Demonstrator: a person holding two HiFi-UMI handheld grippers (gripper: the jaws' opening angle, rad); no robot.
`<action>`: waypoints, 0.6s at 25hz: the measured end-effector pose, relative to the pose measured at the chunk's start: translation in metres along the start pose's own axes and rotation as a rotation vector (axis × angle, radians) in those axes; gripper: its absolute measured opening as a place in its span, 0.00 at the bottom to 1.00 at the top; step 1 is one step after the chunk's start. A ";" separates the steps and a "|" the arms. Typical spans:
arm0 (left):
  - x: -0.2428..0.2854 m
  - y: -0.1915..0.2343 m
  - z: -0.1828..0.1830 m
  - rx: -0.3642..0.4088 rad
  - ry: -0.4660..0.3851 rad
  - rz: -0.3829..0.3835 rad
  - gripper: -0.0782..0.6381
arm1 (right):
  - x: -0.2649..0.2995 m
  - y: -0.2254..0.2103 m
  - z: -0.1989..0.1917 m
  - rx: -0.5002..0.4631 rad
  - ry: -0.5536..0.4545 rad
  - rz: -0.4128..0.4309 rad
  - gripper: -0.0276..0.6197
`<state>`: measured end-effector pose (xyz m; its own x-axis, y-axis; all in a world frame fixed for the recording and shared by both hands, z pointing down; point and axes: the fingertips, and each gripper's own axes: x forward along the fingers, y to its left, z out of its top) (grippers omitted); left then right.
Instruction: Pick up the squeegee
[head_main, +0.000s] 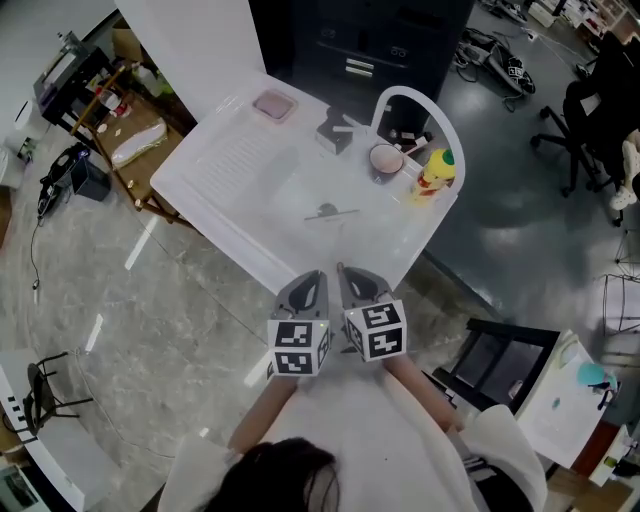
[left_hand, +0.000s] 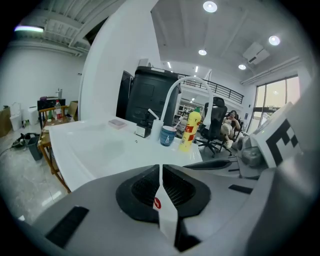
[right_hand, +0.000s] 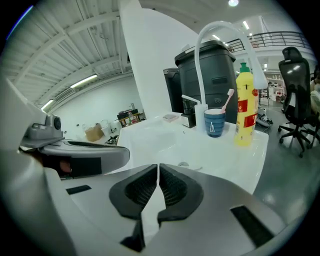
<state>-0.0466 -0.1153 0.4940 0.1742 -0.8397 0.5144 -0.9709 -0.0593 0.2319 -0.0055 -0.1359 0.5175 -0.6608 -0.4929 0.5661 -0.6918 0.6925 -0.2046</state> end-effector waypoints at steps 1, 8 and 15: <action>0.005 0.004 0.002 0.000 0.007 -0.006 0.16 | 0.006 -0.002 0.003 0.005 0.005 -0.009 0.09; 0.033 0.033 0.011 0.001 0.069 -0.056 0.16 | 0.043 -0.010 0.008 0.053 0.087 -0.073 0.09; 0.064 0.054 0.015 0.028 0.136 -0.129 0.16 | 0.082 -0.026 0.010 0.124 0.153 -0.130 0.29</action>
<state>-0.0902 -0.1801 0.5265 0.3166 -0.7434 0.5891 -0.9429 -0.1788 0.2811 -0.0448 -0.1998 0.5615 -0.5185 -0.4814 0.7067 -0.8047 0.5542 -0.2130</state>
